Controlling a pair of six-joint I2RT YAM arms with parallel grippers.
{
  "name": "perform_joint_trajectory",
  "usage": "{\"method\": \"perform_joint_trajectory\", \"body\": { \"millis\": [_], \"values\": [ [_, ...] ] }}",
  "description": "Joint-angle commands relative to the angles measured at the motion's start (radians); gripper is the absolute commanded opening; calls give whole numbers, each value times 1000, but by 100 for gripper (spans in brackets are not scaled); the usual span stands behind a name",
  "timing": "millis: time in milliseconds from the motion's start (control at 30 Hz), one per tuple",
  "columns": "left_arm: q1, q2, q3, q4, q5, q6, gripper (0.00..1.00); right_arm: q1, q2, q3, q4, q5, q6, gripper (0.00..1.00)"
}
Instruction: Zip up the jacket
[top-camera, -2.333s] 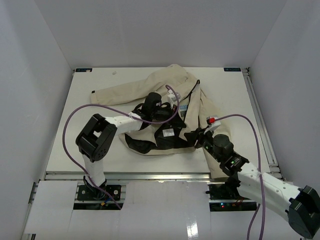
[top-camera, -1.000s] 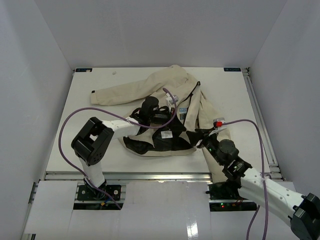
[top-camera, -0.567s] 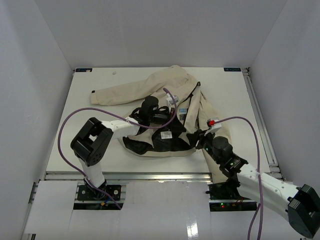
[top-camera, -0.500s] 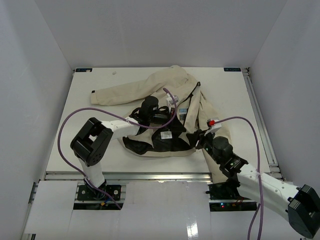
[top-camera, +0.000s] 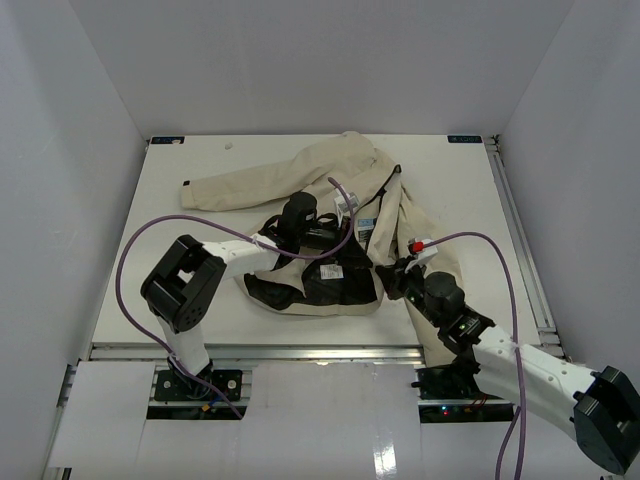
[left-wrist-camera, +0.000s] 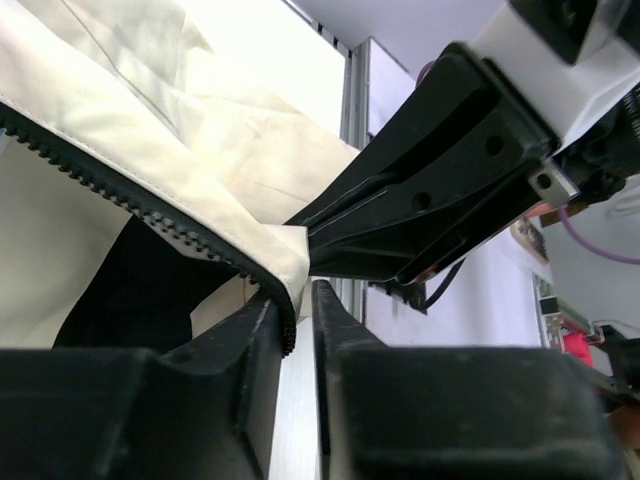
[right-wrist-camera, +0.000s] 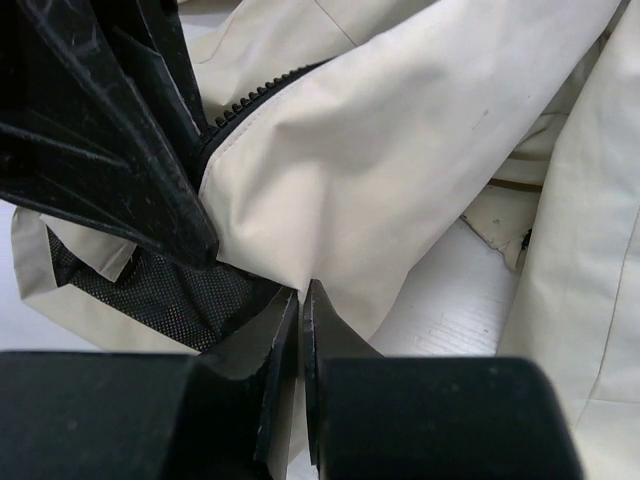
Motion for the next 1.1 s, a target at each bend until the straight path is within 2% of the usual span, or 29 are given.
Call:
{"method": "perform_joint_trajectory", "body": {
  "millis": [0,100,233,433,567,700,833,1067],
  "values": [
    [-6,-75,14,-98,22,122,34,-5,-24,40,44,-48,-14,8],
    [-6,-82,19,-142,-15,174,39,-5,-29,39,44,-66,-9,8],
    [-5,-76,19,-177,-54,220,40,-3,-46,36,43,-84,-4,8],
    [-5,-60,6,-147,-45,210,25,-5,-31,45,37,-97,2,8],
    [-6,-72,-3,-149,-49,220,33,-5,-17,52,32,-109,6,8],
    [-6,-89,-12,-142,-77,220,36,-6,-15,53,32,-117,12,8],
    [-6,-105,-28,-165,-124,256,50,-7,-20,54,32,-125,24,8],
    [-6,-143,-98,-113,-163,276,50,-10,-14,65,31,-140,47,8]
  ]
}}
